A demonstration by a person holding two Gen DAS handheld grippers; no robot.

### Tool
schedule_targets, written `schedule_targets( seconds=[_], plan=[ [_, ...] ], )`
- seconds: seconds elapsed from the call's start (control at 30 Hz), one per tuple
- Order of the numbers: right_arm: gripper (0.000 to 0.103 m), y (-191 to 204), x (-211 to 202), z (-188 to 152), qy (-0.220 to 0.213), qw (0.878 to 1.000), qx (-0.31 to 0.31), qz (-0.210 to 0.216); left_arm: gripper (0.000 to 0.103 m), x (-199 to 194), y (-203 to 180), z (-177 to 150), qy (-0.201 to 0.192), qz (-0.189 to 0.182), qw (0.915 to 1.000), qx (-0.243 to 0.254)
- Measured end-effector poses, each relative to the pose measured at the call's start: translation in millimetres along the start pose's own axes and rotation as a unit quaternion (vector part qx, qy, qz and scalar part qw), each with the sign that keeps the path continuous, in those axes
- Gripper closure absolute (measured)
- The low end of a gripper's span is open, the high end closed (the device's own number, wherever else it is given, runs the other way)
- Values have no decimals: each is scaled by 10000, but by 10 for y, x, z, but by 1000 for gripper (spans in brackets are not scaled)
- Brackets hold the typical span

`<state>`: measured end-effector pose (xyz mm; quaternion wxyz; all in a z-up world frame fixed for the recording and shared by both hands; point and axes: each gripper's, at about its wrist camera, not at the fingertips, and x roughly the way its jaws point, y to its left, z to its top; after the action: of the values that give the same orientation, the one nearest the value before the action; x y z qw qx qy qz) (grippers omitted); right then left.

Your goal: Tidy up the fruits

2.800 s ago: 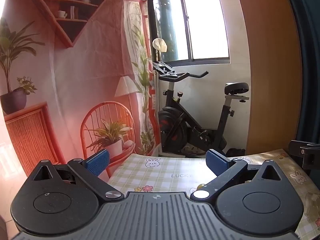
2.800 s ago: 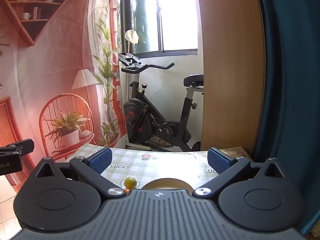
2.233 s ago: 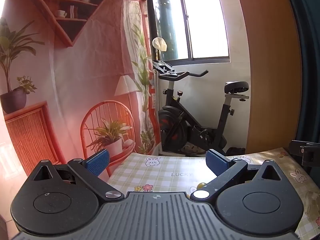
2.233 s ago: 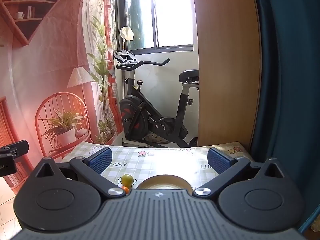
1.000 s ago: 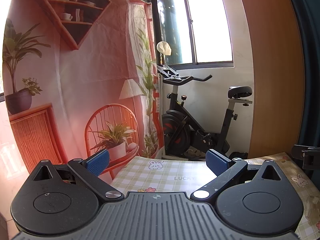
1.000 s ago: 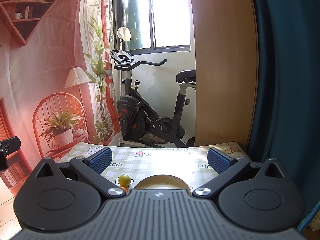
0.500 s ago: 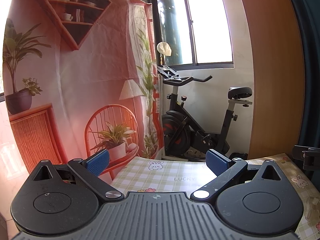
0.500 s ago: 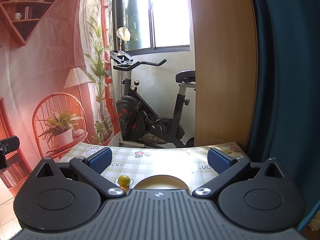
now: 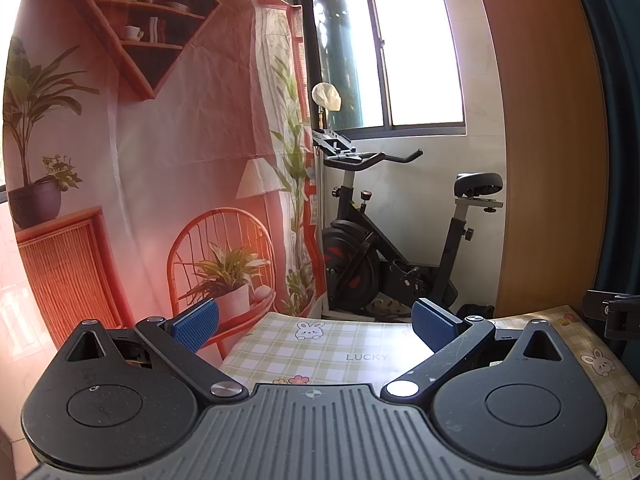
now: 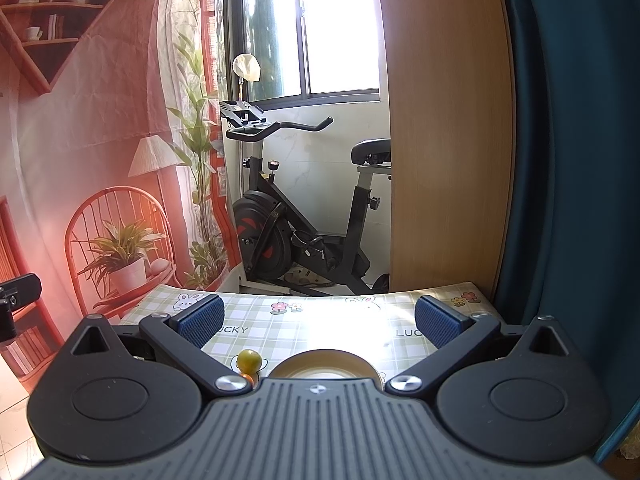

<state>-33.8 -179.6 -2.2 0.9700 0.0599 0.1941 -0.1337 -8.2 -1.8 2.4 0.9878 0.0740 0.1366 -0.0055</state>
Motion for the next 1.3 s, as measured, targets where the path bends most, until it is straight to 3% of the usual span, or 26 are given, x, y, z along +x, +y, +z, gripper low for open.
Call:
schedule_targets(
  seconds=[0.4, 0.73, 0.97, 1.1, 1.3],
  plan=[
    [0, -53, 34, -28, 68, 10000, 7, 9, 0, 113, -26, -67, 73, -18, 9999, 110],
    [0, -48, 276, -281, 222, 9997, 47, 105, 0, 483, -31, -306, 581, 37, 9983, 83],
    [0, -106, 657, -622, 635, 9978, 66, 172, 0, 864, 85, -585, 1028, 102, 9946, -31],
    [0, -110, 868, -800, 904, 9957, 16, 194, 1, 1099, 99, -770, 1293, -52, 9916, -55],
    [0, -43, 1106, -1032, 1238, 9921, -174, 128, 7, 1355, 162, -1061, 1579, -589, 9846, -464]
  ],
)
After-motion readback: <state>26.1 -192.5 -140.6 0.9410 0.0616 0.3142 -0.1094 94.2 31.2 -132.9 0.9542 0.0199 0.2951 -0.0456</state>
